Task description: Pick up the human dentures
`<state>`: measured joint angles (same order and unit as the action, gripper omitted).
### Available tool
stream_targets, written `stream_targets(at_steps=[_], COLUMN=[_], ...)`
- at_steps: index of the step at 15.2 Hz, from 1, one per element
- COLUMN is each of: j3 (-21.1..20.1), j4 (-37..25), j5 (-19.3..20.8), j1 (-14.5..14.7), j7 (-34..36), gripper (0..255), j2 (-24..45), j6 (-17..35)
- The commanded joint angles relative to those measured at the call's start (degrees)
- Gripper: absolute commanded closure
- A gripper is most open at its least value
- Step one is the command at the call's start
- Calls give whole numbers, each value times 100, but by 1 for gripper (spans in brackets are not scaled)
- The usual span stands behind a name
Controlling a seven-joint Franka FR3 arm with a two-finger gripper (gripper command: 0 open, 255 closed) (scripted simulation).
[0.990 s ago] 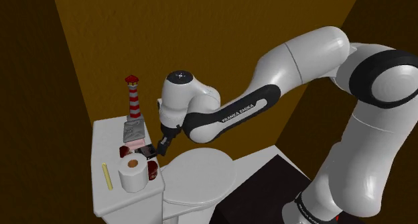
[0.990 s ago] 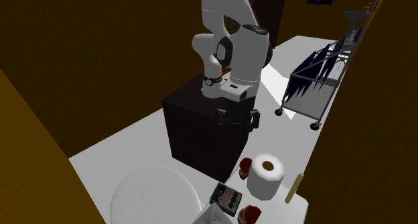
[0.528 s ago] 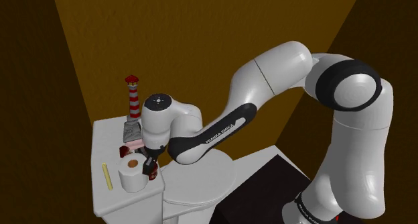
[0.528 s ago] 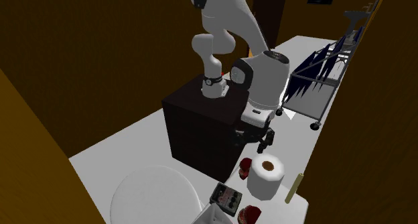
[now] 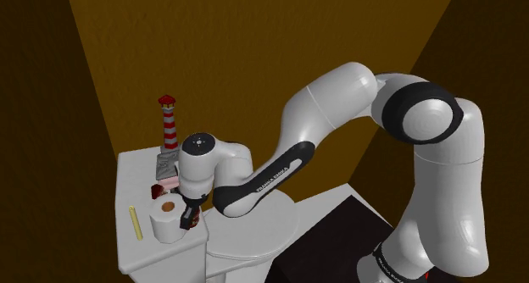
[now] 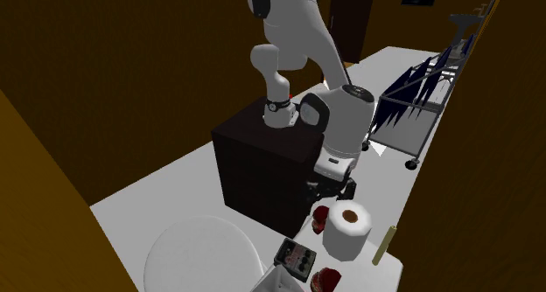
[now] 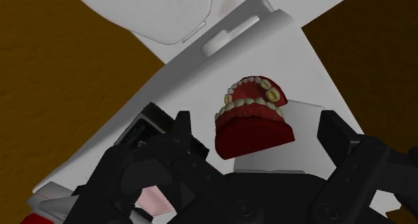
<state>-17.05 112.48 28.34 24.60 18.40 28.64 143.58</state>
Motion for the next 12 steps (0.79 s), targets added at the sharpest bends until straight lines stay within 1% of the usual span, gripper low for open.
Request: stream_targets(at_steps=[1, 10, 12], j3=[12, 14, -38], j4=[-1, -1, 6], j5=[19, 22, -55], j1=[9, 11, -26], j7=[17, 20, -47], gripper=[255, 255, 255], j2=[26, 30, -85], j6=[26, 29, -71])
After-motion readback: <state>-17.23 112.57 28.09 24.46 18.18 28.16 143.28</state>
